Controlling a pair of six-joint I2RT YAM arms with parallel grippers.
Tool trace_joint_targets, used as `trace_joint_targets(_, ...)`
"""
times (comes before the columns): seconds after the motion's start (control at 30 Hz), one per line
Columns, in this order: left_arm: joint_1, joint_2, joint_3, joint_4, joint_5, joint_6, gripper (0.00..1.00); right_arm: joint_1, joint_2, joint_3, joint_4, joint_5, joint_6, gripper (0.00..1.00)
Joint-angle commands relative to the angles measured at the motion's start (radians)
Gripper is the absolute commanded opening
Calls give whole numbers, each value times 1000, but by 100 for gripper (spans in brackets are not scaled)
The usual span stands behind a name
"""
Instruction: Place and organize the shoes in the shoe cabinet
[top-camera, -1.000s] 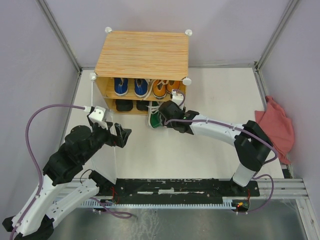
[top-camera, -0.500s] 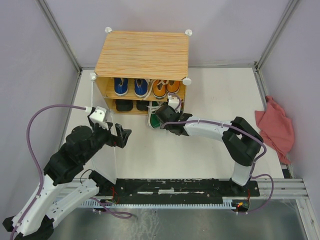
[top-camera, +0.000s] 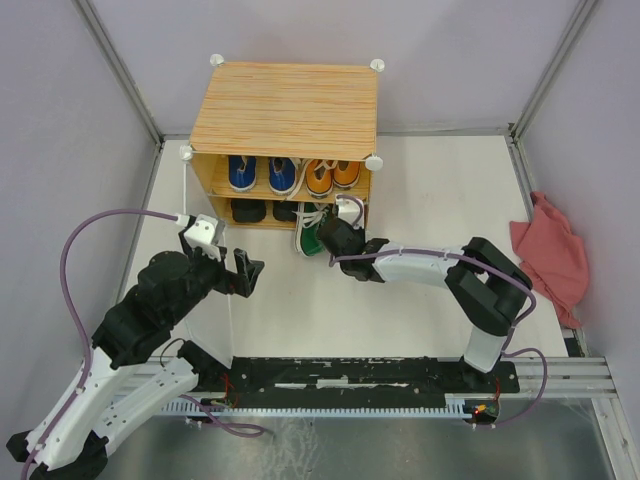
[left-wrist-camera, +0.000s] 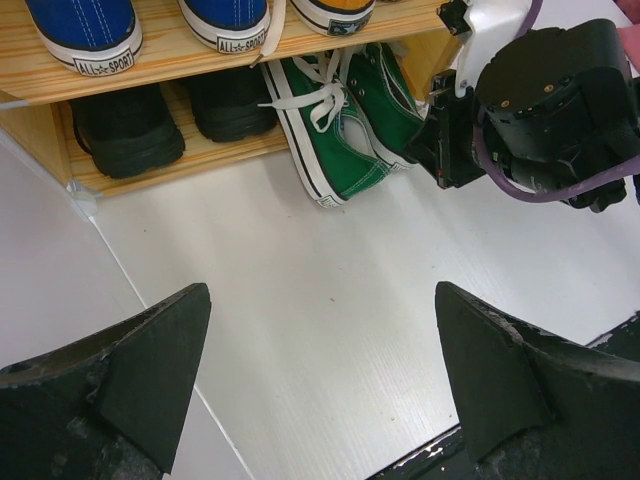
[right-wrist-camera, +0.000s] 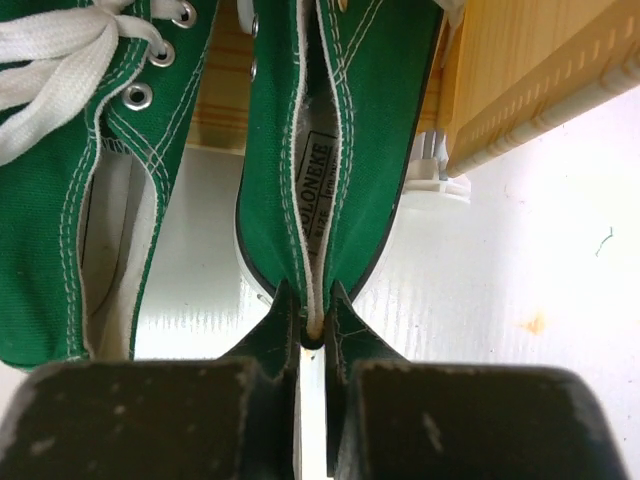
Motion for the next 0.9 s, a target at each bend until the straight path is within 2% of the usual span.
trace_joint_targets(0.0, 4, 2, -2, 44, -24, 44, 99, -18, -79, -10, 123, 174, -189, 2)
trace_joint_targets(0.2, 4, 4, -9, 50, -23, 44, 99, -18, -85, 43, 160, 115, -290, 2)
trace_joint_targets(0.43, 3, 3, -10, 50, -27, 44, 99, -18, -112, 44, 208, 149, -200, 2)
trace_joint_targets(0.6, 4, 9, -10, 49, -24, 44, 99, -18, -130, 73, 239, 147, -207, 2)
trace_joint_targets(0.87, 5, 6, -12, 52, -24, 45, 99, -40, -22, 141, 299, 131, -271, 2)
